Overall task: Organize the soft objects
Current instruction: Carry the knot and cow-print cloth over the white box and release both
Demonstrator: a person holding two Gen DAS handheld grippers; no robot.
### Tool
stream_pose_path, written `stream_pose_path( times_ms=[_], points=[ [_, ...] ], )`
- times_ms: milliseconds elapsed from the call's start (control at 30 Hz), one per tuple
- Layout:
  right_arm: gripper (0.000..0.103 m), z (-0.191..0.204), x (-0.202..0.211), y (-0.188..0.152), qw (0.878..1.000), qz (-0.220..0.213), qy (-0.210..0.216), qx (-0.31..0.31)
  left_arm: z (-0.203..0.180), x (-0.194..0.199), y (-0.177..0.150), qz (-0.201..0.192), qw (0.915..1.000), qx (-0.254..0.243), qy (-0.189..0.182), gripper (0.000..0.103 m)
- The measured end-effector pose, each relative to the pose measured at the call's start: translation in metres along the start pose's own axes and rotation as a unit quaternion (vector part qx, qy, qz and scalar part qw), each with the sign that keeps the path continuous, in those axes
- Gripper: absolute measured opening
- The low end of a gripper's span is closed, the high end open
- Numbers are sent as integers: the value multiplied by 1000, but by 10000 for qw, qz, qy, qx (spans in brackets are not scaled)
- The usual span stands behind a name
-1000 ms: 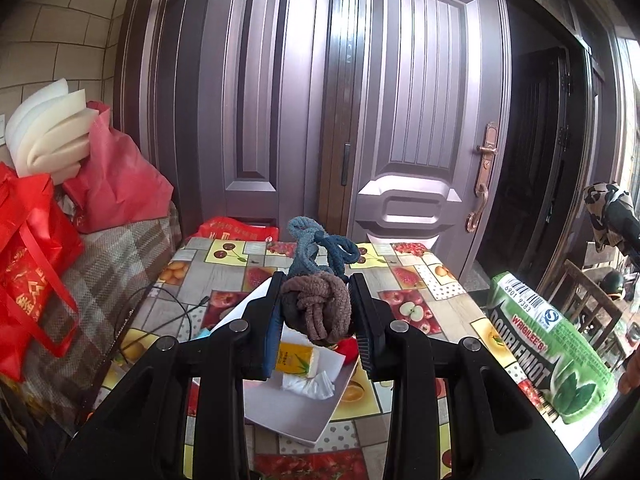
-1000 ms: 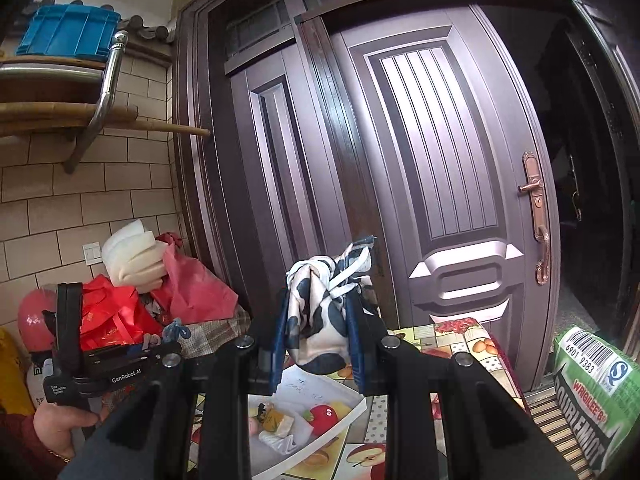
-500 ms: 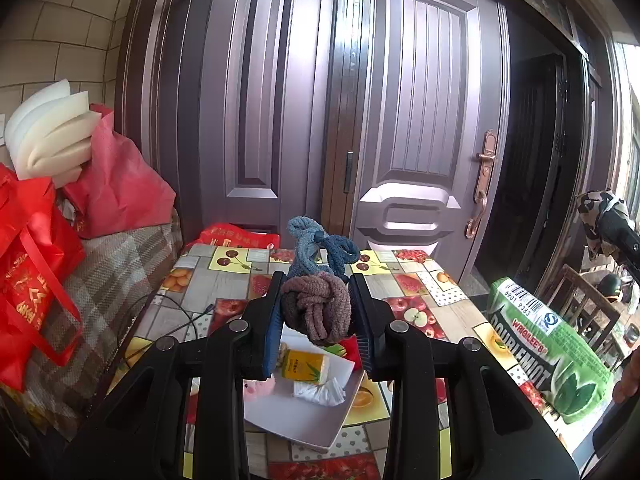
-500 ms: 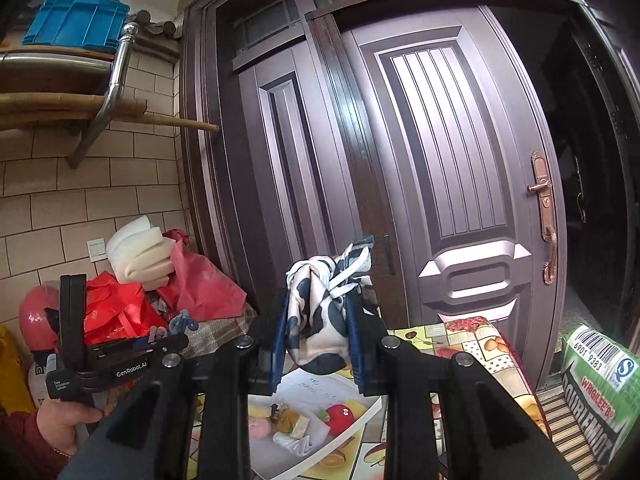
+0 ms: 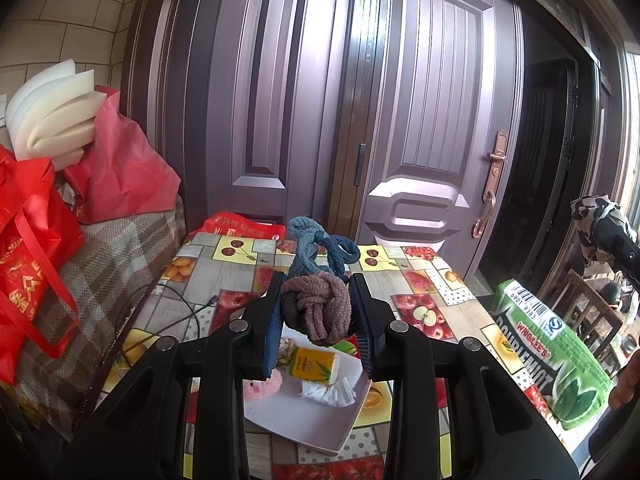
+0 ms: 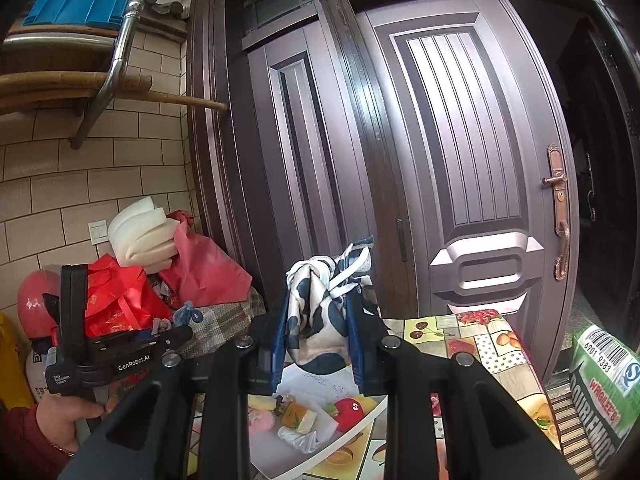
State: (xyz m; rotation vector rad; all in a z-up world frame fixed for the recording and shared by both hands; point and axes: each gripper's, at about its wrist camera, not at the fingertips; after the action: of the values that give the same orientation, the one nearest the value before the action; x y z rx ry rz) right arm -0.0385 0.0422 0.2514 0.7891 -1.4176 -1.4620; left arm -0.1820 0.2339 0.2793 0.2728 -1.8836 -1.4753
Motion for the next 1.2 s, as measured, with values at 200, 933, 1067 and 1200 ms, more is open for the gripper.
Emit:
stream_pose_path(
  times_ms=[200, 933, 1067, 1200],
  points=[
    [26, 1, -22, -7, 9997, 245, 22, 66, 8, -20, -6, 173, 9998, 101, 4, 31],
    [26, 1, -148, -52, 9879, 1525, 223, 187, 55, -137, -31, 1150, 9914, 620, -100, 31],
    [26, -7, -186, -77, 9786, 2038, 281, -13, 56, -176, -56, 1683, 9831, 699, -186, 31],
    [26, -11, -217, -105, 9684, 2476, 271, -156, 45, -195, -73, 1836, 9815, 510, -192, 31]
  ],
)
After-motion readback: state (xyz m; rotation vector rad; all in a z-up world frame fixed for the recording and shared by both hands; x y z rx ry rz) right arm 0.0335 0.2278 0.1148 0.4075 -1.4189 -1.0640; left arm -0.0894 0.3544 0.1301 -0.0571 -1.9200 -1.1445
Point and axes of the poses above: each gripper's, at about its wrist camera, not at the fingertips, and x roughly against the way its jaws point, z to its left, y to its top, and after that the axes turned 1 degree about -x, right-handed
